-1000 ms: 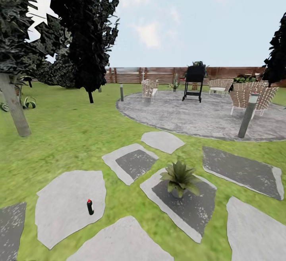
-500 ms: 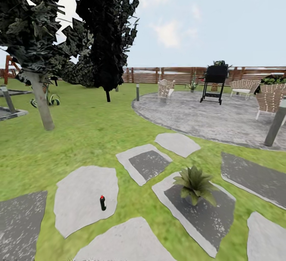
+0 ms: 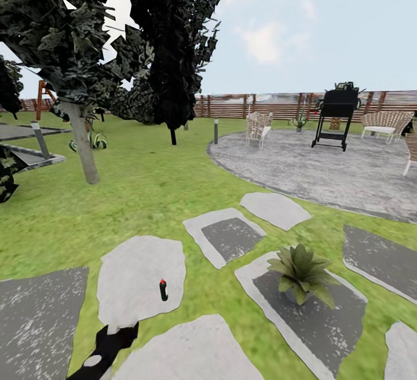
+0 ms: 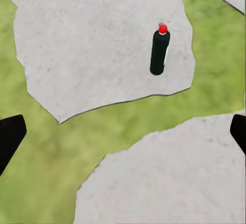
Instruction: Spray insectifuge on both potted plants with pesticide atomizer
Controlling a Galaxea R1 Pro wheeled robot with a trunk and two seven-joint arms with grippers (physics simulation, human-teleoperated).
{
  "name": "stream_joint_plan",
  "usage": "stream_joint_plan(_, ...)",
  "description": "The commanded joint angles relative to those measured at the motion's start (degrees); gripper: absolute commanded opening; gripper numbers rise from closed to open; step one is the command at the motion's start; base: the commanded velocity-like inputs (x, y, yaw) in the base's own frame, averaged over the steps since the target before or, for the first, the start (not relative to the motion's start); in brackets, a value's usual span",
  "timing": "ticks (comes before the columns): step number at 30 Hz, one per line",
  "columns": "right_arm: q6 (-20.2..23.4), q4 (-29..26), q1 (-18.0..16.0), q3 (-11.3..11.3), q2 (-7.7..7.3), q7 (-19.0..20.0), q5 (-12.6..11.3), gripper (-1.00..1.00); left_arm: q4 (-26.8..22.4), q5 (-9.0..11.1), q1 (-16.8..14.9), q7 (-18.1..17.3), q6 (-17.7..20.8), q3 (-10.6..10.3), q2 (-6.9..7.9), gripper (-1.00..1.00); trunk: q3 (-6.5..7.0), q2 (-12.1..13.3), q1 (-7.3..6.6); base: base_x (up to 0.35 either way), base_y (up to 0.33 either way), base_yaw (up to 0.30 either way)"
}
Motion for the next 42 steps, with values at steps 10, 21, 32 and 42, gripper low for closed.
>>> stream_joint_plan(10,-0.17,-9.3,-0.13,7.23,3.73,-0.42,4.6,1.0,-0.01,0.31,-5.59,1.85,-0.3,0.0,-1.25,1.0,-0.07,-0.02,-0.01,0.0,0.0,0.002)
stream_joint_plan(21,-0.09,-16.89,-0.12,7.58,3.48,-0.02,4.81,1.0,0.62,0.82,-5.23,1.89,-1.21,0.29,-1.44,1.0,-0.07,-0.02,-0.01,0.115,-0.075,0.0)
stream_joint_plan(32,-0.09,-16.69,-0.12,7.66,3.47,-0.1,4.81,1.0,0.79,0.82,-5.31,1.89,-1.14,0.27,-1.43,1.0,-0.07,-0.02,-0.01,0.171,-0.125,0.0)
stream_joint_plan(42,-0.09,-15.2,-0.12,7.77,3.47,-0.11,4.81,1.0,0.78,0.9,-5.32,1.89,-1.07,0.27,-1.45,1.0,-0.07,-0.02,-0.01,0.275,-0.036,0.0)
